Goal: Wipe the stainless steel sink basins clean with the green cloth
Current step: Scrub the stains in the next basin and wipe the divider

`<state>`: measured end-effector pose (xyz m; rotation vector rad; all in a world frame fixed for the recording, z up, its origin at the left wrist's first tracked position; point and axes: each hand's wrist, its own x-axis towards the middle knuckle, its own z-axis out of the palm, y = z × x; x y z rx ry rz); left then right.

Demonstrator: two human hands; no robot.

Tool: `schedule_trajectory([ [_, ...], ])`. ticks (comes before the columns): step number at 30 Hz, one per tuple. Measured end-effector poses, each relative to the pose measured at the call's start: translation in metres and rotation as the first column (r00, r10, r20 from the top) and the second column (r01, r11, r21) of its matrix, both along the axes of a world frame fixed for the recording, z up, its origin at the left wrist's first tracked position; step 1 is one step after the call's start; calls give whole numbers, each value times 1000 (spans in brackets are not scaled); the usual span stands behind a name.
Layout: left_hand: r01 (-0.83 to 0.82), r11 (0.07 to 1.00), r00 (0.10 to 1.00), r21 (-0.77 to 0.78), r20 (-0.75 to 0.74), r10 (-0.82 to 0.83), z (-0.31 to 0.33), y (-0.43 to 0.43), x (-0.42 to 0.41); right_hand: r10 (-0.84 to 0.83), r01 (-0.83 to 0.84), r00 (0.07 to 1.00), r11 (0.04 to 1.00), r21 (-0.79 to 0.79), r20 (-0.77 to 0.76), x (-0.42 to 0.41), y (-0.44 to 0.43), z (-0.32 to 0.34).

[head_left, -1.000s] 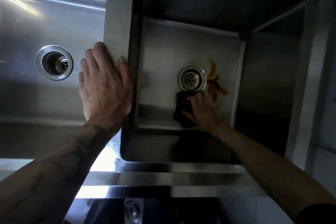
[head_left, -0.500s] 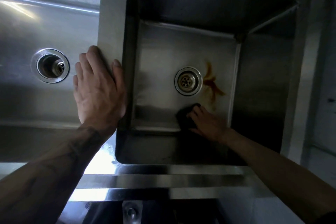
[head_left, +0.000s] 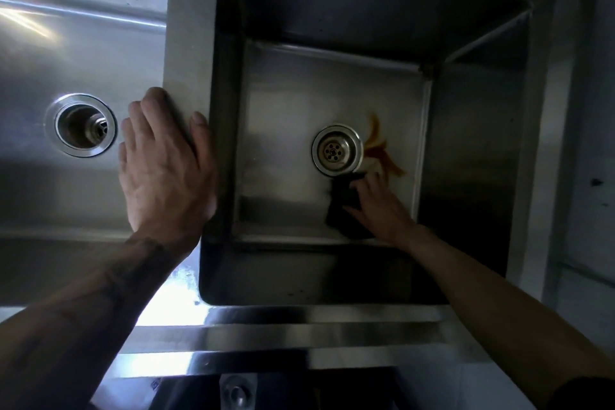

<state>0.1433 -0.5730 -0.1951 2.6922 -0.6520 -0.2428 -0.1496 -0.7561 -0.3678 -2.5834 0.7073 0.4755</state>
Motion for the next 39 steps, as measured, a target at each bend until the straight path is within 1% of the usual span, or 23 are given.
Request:
schedule_trajectory([
  [2, 5, 1000, 1000, 3, 7, -5, -1, 0, 0, -270, 270, 963, 963, -20, -1, 18, -7, -5],
  [4, 10, 1000, 1000, 8, 12, -10, -2, 1, 0, -279, 279, 960, 958, -59, 13, 21, 3, 0],
  [6, 8, 1000, 1000, 11, 12, -8, -1, 1, 0, 37, -32, 998, 995, -96, 52, 5, 19, 14],
  [7, 10, 1000, 1000, 15, 15, -11, -1, 1, 0, 225, -218, 972, 970, -108, 64, -7, 18, 20],
  [8, 14, 1000, 1000, 21, 18, -14, -2, 1, 1, 312, -308, 948, 949, -72, 54, -16, 12, 21],
  [9, 13, 1000, 1000, 22, 18, -14, -1, 0, 0, 287, -287, 958, 958, -3, 18, -20, 4, 21],
  [11, 2, 1000, 1000, 10, 18, -2, 0, 0, -1, 17, -14, 998, 999, 47, -67, -14, -13, 15],
  [13, -5, 1000, 1000, 5, 21, 5, -1, -1, -2, -257, 257, 963, 966, -16, -84, -2, -21, 5],
  [14, -5, 1000, 1000, 6, 22, 5, -1, -1, -2, -303, 299, 949, 953, -55, -85, 4, -17, 4],
  [16, -5, 1000, 1000, 1, 12, 5, 0, -1, -2, -178, 174, 980, 983, -53, -86, 2, 0, 9],
  [18, -11, 1000, 1000, 7, 7, 11, 1, -2, -2, 132, -129, 986, 991, 37, -106, -13, 9, 18],
  [20, -7, 1000, 1000, 11, 8, 7, 1, -2, -2, 221, -209, 967, 973, 99, -128, -24, -1, 20],
  [22, -12, 1000, 1000, 3, -7, 12, 2, -2, -2, 0, 5, 995, 998, 55, -97, -19, -14, 14],
  [24, -15, 1000, 1000, -3, -19, 15, 2, -1, -2, -301, 299, 952, 954, -31, -57, -6, -22, 6],
  [26, -13, 1000, 1000, -5, -16, 12, 2, -1, -2, -391, 389, 920, 920, -57, -34, 6, -15, 5],
  [27, -10, 1000, 1000, -3, -15, 10, 2, -1, -2, -333, 332, 942, 943, -36, -48, 5, -7, 7],
  [29, -14, 1000, 1000, -2, -19, 14, 2, -2, -2, -62, 65, 994, 997, 36, -92, -12, 6, 15],
  [31, -15, 1000, 1000, -4, -22, 15, 3, -2, -2, 95, -85, 987, 993, 79, -129, -37, 2, 18],
  [32, -16, 1000, 1000, -7, -23, 15, 3, -2, -2, 60, -53, 989, 997, 58, -135, -43, -3, 18],
  [34, -17, 1000, 1000, -16, -24, 17, 3, -2, -3, -158, 154, 983, 987, -53, -95, -40, -18, 12],
  [37, -20, 1000, 999, -15, -28, 19, 2, -2, -3, -527, 516, 849, 844, -148, -44, -5, -27, 4],
  [38, -17, 1000, 1000, -14, -26, 17, 1, -2, -3, -553, 541, 833, 825, -163, -34, 5, -20, 4],
  [39, -10, 1000, 1000, -15, -20, 9, 1, -1, -3, -501, 490, 865, 853, -178, -21, 9, -10, 3],
])
